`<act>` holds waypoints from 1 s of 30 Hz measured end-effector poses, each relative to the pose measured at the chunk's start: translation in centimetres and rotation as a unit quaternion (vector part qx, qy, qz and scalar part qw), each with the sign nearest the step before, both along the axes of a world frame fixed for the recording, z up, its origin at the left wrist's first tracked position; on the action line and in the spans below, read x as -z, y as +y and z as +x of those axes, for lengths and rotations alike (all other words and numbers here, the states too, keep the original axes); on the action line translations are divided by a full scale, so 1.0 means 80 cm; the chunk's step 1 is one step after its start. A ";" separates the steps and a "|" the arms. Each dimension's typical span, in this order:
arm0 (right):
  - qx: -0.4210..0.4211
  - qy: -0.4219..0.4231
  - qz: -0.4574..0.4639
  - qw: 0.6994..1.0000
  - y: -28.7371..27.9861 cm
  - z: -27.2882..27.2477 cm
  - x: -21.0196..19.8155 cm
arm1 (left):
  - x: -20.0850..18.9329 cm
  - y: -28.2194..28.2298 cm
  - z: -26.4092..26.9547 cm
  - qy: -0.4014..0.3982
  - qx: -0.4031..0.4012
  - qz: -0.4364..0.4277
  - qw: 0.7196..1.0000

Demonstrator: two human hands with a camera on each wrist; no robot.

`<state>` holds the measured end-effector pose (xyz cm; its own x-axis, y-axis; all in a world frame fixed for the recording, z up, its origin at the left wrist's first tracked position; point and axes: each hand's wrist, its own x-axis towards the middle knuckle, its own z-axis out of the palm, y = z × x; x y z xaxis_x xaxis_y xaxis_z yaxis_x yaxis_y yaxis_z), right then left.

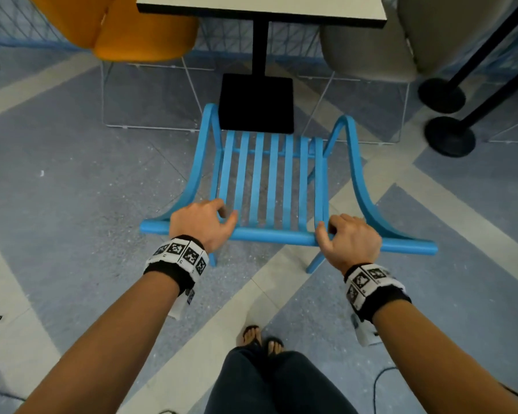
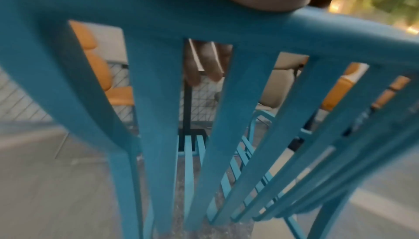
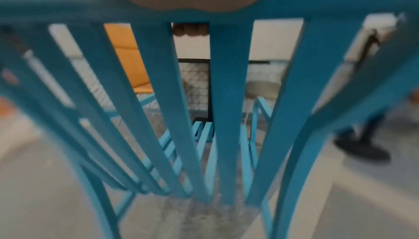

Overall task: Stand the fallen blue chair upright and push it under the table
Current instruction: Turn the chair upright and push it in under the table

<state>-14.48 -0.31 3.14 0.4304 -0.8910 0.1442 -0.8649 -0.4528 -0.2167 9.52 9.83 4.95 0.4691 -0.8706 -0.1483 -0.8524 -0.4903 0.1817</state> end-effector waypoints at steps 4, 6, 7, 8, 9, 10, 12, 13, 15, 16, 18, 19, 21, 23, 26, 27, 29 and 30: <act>0.018 -0.010 -0.022 1.000 -0.006 0.010 0.000 | -0.003 -0.012 -0.003 -0.032 -0.049 0.005 0.998; 0.016 -0.023 -0.036 0.999 -0.021 0.016 0.003 | -0.004 -0.025 0.003 -0.039 -0.067 -0.005 0.997; 0.015 -0.026 -0.035 0.999 -0.032 0.021 0.005 | -0.003 -0.034 0.008 -0.033 -0.075 -0.011 0.997; 0.015 -0.029 -0.035 0.999 -0.043 0.026 0.006 | -0.002 -0.045 0.013 -0.029 -0.077 -0.014 0.997; 0.018 -0.031 -0.035 0.999 -0.056 0.033 0.008 | -0.002 -0.057 0.018 -0.027 -0.077 -0.013 0.997; 0.018 -0.029 -0.035 0.999 -0.069 0.039 0.008 | -0.003 -0.069 0.022 -0.028 -0.075 -0.011 0.997; 0.015 -0.023 -0.034 0.999 -0.095 0.052 0.008 | -0.005 -0.092 0.033 -0.031 -0.075 -0.012 0.997; 0.014 -0.024 -0.035 0.999 -0.108 0.058 0.008 | -0.005 -0.103 0.040 -0.031 -0.076 -0.016 0.997; 0.014 -0.023 -0.031 0.999 -0.134 0.073 0.007 | -0.003 -0.128 0.055 -0.033 -0.071 -0.022 0.997; 0.015 -0.020 -0.024 0.999 -0.148 0.082 0.007 | -0.002 -0.141 0.063 -0.035 -0.068 -0.022 0.997; 0.017 -0.016 -0.015 1.000 -0.174 0.100 0.007 | -0.003 -0.168 0.082 -0.035 -0.061 -0.020 0.997; 0.020 -0.018 -0.016 1.000 -0.187 0.110 0.007 | -0.004 -0.182 0.092 -0.032 -0.059 -0.019 0.998; 0.021 -0.022 -0.017 0.999 -0.214 0.132 0.006 | -0.005 -0.208 0.114 -0.026 -0.058 -0.021 0.998; 0.023 -0.019 -0.005 1.000 -0.237 0.150 0.007 | -0.005 -0.230 0.132 -0.020 -0.056 -0.021 0.998; 0.025 -0.008 -0.002 1.000 -0.271 0.175 0.005 | -0.005 -0.262 0.157 -0.011 -0.057 -0.019 0.998; 0.023 -0.009 -0.002 1.000 -0.279 0.181 0.004 | -0.005 -0.269 0.163 -0.007 -0.059 -0.020 0.998; 0.024 -0.013 -0.004 1.000 -0.293 0.194 0.004 | -0.006 -0.282 0.175 -0.004 -0.060 -0.022 0.998; 0.021 -0.016 -0.007 1.000 -0.297 0.200 0.004 | -0.006 -0.287 0.182 -0.004 -0.060 -0.021 0.998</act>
<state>1.55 -24.04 2.81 0.3878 -0.9059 0.1699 -0.8761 -0.4196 -0.2376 24.05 -13.14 5.42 0.5711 -0.8136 -0.1091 -0.7898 -0.5809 0.1972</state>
